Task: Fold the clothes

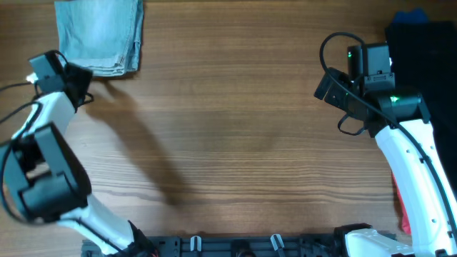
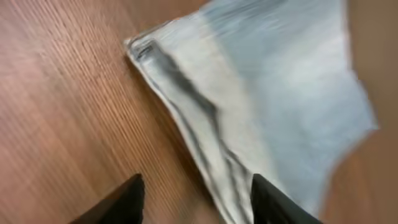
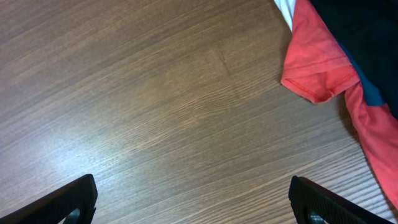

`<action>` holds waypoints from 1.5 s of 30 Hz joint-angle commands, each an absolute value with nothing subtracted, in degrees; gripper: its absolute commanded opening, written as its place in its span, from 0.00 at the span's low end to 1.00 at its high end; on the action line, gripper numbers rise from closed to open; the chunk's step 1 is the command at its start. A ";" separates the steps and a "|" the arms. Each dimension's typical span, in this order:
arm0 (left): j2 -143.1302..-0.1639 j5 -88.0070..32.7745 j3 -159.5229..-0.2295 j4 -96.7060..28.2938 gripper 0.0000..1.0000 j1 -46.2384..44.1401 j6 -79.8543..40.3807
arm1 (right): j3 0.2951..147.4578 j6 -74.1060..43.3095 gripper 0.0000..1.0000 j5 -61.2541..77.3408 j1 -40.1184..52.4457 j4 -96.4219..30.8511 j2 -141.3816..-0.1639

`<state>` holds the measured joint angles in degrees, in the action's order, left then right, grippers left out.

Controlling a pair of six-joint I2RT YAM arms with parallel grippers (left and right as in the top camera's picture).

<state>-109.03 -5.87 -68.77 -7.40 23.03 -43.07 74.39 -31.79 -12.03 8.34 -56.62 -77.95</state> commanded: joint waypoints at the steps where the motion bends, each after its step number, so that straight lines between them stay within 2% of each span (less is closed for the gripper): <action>1: -98.21 -6.98 -68.88 -13.96 0.58 23.16 -41.95 | 74.54 -31.53 1.00 -12.40 8.16 -56.55 -78.39; 2: -92.60 -7.01 -68.88 -19.14 0.58 23.16 -41.95 | 74.54 -31.51 1.00 -12.40 8.16 -56.55 -78.39; 4: -85.10 -7.31 -68.88 -27.64 0.71 23.09 -41.95 | 74.54 -31.53 1.00 -12.40 8.16 -56.55 -78.39; 5: -81.17 -8.23 -68.88 -32.45 0.92 23.11 -41.93 | 74.54 -31.53 1.00 -12.40 8.16 -56.55 -78.39; 6: -77.54 -9.54 -68.88 -37.30 1.00 23.11 -41.93 | 74.54 -31.53 1.00 -12.40 8.16 -56.55 -78.39; 8: -68.66 -16.80 -68.86 -46.30 1.00 22.94 -37.32 | 74.54 -31.53 1.00 -12.40 8.16 -56.55 -78.39; 12: -53.28 -34.09 -68.86 -54.81 1.00 20.34 -24.69 | 74.54 -31.53 1.00 -12.40 8.16 -56.55 -78.39; 19: -25.93 -35.14 -68.86 -73.56 1.00 14.72 -25.96 | 74.54 -31.51 1.00 -12.40 8.16 -56.55 -78.39; 25: -18.41 -34.96 -68.88 -80.55 1.00 14.72 -25.85 | 74.54 -31.51 1.00 -12.40 8.16 -56.55 -78.39; 28: -18.41 -35.11 -68.86 -80.60 1.00 14.74 -26.57 | 74.54 -31.53 1.00 -12.40 8.16 -56.55 -78.39; 33: -18.39 -35.16 -68.53 -77.41 1.00 15.11 -14.90 | 74.54 -31.51 1.00 -12.40 8.16 -56.55 -78.39; 38: -15.27 -30.74 -62.13 -60.03 0.99 3.62 -10.52 | 74.54 -31.53 1.00 -12.40 8.16 -56.55 -78.39; 40: -11.66 -26.00 -55.05 -51.29 1.00 -0.38 -10.94 | 74.54 -31.51 1.00 -12.40 8.16 -56.53 -78.39; 43: -5.93 -15.18 -38.57 -35.38 1.00 -3.07 -20.82 | 74.54 -31.53 0.99 -12.40 8.16 -56.55 -78.39; 45: -2.35 -8.84 -28.05 -23.94 1.00 -5.32 -21.45 | 74.54 -31.53 1.00 -12.40 8.16 -56.53 -78.39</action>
<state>-6.22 -19.27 -37.43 -32.40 -3.07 -17.69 74.39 -31.79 -12.03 8.34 -56.53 -78.17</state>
